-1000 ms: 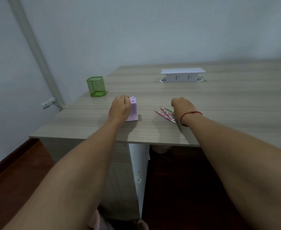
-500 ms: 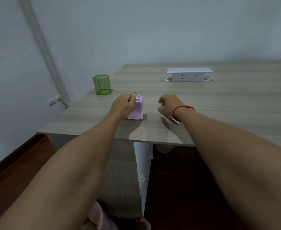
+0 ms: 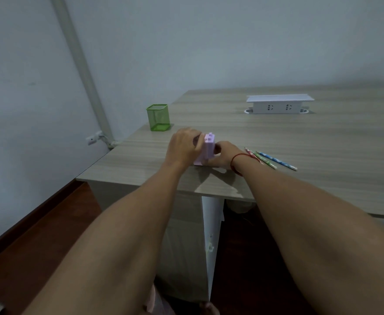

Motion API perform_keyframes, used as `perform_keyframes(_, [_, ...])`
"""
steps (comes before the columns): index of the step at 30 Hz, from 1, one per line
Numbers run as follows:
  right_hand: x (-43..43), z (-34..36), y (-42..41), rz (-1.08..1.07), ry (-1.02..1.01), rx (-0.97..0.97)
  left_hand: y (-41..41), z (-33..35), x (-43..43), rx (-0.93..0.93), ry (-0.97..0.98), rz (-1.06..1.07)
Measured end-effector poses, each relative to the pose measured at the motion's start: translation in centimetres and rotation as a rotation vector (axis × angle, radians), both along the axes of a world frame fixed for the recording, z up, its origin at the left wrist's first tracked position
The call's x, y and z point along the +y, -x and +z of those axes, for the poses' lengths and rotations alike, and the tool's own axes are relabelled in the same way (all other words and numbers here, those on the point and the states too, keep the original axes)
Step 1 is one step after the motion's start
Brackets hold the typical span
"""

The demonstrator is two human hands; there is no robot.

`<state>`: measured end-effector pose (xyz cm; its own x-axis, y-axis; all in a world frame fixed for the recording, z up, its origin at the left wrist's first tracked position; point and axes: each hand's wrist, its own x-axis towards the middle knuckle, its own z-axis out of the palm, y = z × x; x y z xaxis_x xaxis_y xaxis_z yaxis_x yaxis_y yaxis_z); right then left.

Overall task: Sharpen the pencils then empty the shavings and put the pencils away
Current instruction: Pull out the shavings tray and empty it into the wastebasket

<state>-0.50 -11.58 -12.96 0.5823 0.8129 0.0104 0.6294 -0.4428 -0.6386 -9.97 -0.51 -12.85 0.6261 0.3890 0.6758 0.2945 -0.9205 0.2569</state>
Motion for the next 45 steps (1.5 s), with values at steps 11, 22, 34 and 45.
perform_keyframes(11, [-0.3, 1.3, 0.2, 0.003, 0.067, 0.074, 0.5, 0.4, 0.2, 0.040, 0.030, 0.001])
perform_keyframes(22, [-0.4, 0.8, 0.2, 0.004, 0.021, 0.106, -0.5, -0.2, 0.0, -0.007, 0.077, 0.065])
perform_keyframes(34, [-1.9, 1.6, -0.4, -0.045, 0.093, 0.137, -0.3, -0.1, -0.9, 0.039, 0.072, 0.120])
perform_keyframes(45, [-5.7, 4.4, -2.2, -0.176, 0.074, 0.056, 0.0, 0.3, -1.6, 0.088, 0.098, 0.116])
